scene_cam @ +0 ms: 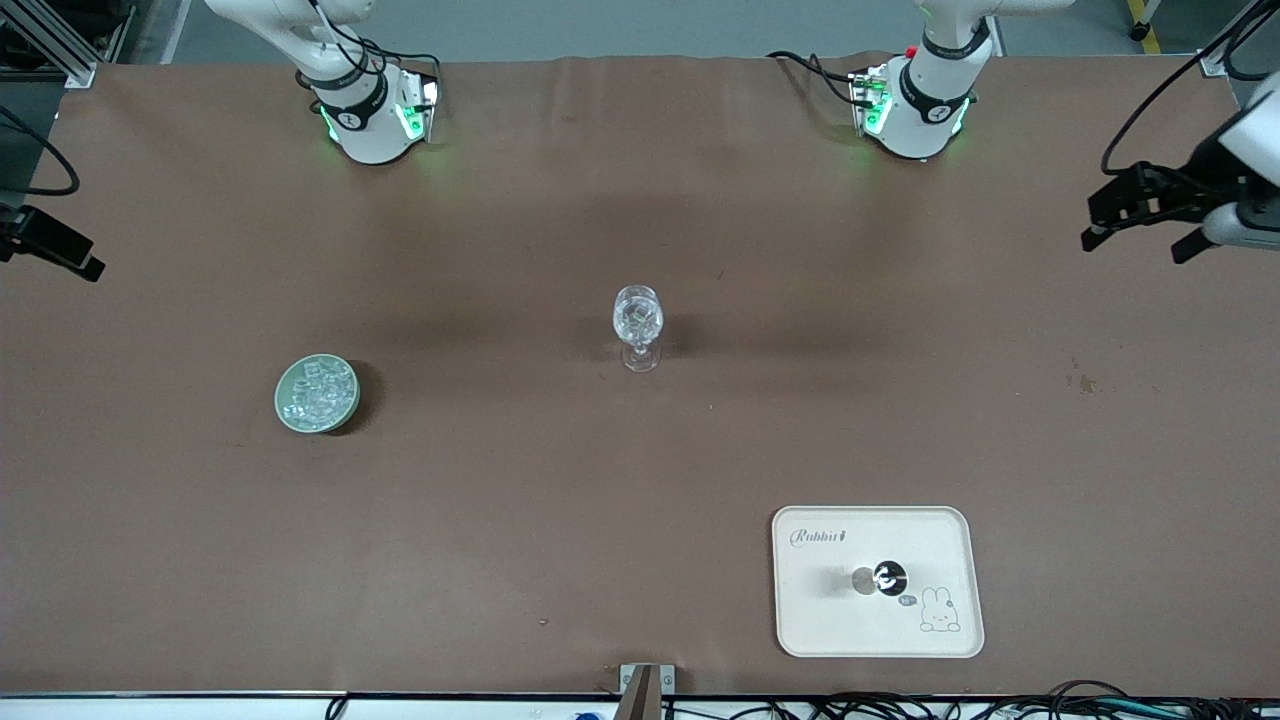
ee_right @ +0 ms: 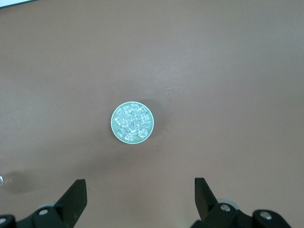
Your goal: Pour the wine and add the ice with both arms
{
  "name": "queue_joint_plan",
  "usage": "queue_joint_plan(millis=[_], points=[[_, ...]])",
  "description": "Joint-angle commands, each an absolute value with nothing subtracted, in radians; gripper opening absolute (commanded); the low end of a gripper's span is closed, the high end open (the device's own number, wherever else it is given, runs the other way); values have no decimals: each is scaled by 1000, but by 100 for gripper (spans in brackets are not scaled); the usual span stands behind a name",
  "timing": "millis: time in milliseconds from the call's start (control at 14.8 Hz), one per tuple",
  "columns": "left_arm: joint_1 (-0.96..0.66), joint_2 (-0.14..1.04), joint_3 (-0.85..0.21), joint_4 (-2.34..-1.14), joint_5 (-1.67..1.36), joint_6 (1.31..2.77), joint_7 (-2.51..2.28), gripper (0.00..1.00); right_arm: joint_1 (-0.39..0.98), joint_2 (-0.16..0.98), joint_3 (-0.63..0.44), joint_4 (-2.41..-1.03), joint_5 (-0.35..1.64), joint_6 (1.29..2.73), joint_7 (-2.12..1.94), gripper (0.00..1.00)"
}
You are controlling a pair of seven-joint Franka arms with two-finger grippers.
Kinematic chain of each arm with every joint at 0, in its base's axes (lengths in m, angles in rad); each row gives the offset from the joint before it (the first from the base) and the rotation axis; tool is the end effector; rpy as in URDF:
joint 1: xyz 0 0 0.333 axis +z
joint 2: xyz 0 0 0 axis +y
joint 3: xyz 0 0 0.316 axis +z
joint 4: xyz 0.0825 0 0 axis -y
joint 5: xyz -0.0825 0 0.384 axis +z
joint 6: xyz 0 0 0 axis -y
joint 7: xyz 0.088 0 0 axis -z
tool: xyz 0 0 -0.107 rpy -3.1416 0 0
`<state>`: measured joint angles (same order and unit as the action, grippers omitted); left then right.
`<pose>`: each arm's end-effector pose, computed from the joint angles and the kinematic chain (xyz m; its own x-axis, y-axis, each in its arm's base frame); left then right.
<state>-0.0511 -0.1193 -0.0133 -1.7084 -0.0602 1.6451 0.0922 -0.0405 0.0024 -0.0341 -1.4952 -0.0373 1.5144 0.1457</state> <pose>0.5221 -0.0401 0.6303 0.9866 -0.1513 0.0610 -0.1545 -0.9866 0.0532 0.5481 -0.0451 0.6537 0.9751 -0.2205 0.0221 -0.2211 -0.9746 0.0344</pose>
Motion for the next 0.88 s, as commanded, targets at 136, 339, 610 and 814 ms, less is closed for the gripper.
queue_joint_plan(millis=[136,339,610,814], points=[[-51,-83,-26,-1717,-6,1695,95,100,-54,-26,-44,-1525,-29,1529,69,100],[-57,-17,-28,-1657,8,1695,94,100,-54,-28,-46,-1522,-29,1523,69,100],[-58,8,-29,-1626,0,1694,-7,100,-63,-28,-43,-1520,-29,1523,69,100],[-61,5,-28,-1625,2,1689,-3,100,-81,-26,-37,-1520,-26,1525,69,100]])
